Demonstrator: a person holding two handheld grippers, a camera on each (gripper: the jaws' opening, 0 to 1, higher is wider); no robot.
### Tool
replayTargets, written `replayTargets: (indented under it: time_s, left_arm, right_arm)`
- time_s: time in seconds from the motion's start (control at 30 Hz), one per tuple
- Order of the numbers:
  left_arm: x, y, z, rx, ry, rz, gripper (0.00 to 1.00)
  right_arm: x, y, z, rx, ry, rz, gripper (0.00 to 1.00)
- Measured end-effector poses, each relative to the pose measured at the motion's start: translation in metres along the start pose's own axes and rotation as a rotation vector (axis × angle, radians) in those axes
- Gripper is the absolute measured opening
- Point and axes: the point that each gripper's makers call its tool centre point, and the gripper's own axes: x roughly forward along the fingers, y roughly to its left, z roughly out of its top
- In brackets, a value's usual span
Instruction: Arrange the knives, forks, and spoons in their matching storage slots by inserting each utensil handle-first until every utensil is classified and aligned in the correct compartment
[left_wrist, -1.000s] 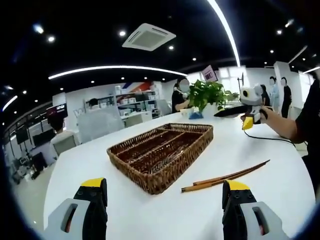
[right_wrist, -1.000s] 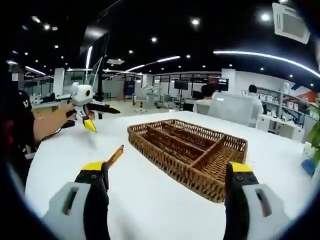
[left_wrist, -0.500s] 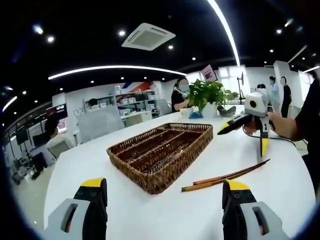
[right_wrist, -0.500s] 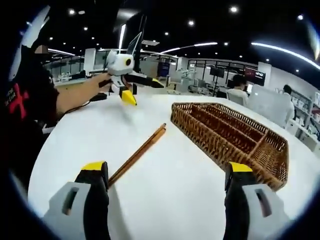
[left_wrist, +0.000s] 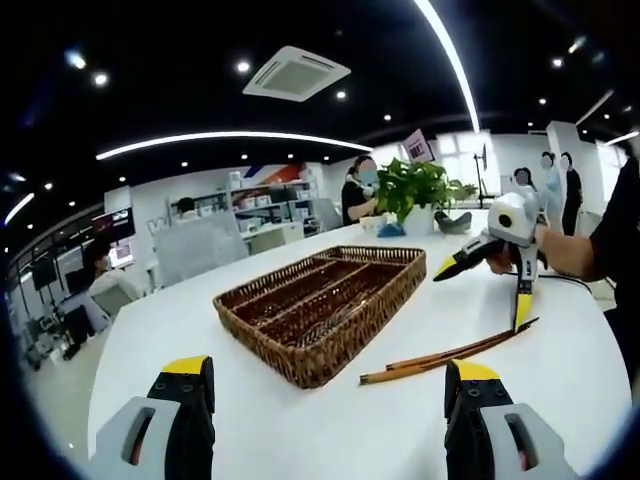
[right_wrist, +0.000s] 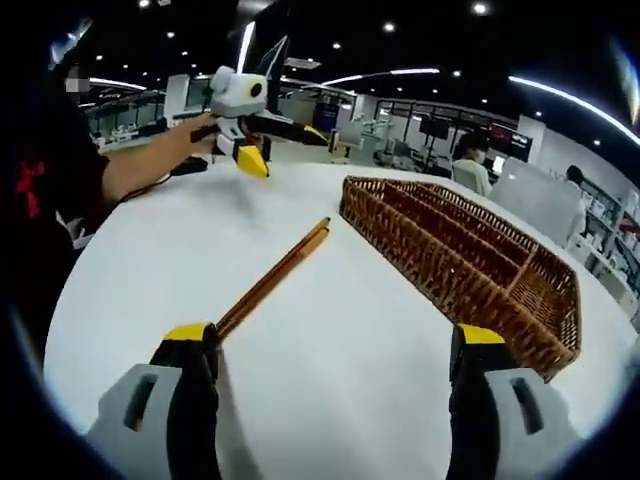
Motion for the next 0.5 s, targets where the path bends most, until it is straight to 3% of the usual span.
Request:
replayTargets:
  time_s: [0.1, 0.2, 0.4, 0.47, 0.5]
  left_arm:
    - [0.0, 0.0, -0.001, 0.002, 0.004, 0.0, 1.0]
    - [0.0, 0.0, -0.001, 0.002, 0.004, 0.0, 1.0]
    - [0.0, 0.0, 0.0, 0.002, 0.0, -0.001, 1.0]
    - [-0.001, 0.0, 0.0, 0.003, -0.002, -0.002, 1.0]
    - [-0.001, 0.0, 0.001, 0.004, -0.003, -0.002, 1.0]
  right_arm:
    - [-0.001, -0.014, -0.008, 0.027, 0.025, -0.047, 0.98]
    - [-0.001, -0.015, -0.011, 0.033, 0.032, -0.05, 0.93]
    - [0.003, -0.017, -0.009, 0.025, 0.032, -0.06, 0.76]
    - [0.005, 0.0, -0.012, 0.137, 0.031, 0.045, 0.65]
    - [0.006, -0.001, -0.011, 0.134, 0.026, 0.042, 0.61]
